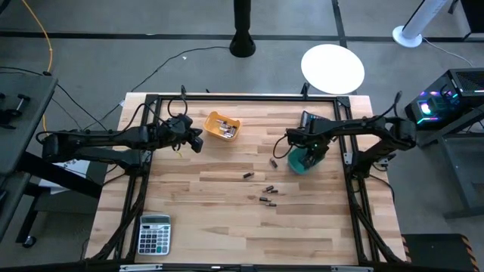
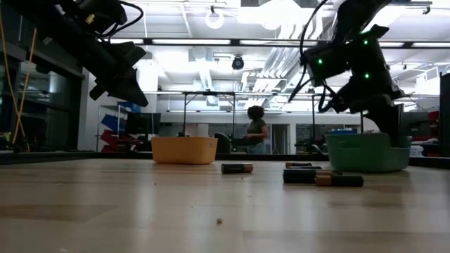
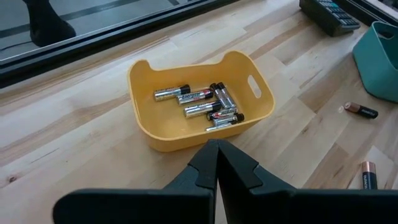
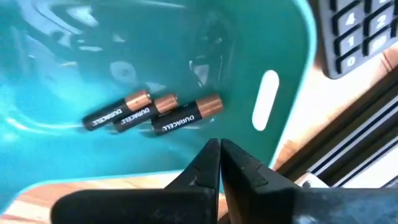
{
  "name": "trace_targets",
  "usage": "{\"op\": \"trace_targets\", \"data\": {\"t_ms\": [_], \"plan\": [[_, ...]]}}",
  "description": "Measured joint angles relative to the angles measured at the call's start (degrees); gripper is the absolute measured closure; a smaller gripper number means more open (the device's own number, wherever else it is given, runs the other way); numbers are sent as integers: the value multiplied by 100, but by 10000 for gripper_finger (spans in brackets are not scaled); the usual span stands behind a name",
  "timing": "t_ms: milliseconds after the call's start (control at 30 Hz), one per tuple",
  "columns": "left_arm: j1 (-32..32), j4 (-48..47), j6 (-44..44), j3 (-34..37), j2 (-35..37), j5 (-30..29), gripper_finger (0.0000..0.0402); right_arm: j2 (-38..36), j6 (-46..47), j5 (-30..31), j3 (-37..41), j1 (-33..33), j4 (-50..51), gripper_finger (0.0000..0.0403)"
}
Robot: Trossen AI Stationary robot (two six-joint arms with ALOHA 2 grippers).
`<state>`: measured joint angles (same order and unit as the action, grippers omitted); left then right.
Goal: Sort batteries
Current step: Put the black battery into the blue bin
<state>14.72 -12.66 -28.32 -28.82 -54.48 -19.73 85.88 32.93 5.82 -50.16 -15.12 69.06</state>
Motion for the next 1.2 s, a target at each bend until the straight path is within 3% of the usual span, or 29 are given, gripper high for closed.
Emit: {"op": "trace_targets", "data": {"t_ms": [233,433,533,833,1200], "plan": [[0,0,-2,0,0,0,401,-509,193,43,-617,21,-19,396],[-1,-1,-11,0,0,0,402,-683,524,-562,-1112,142,-1930,380],[-1,-3,-11,0,0,2,401,-356,652,-784,-1188,275,-2712,346],[-1,-14,2,0,0,4,402,1347,551,-807,-1561,570,-2577,227],[0,-130,150,0,0,19,402,2735,383,-658,-2147,753,-2347,224]]}}
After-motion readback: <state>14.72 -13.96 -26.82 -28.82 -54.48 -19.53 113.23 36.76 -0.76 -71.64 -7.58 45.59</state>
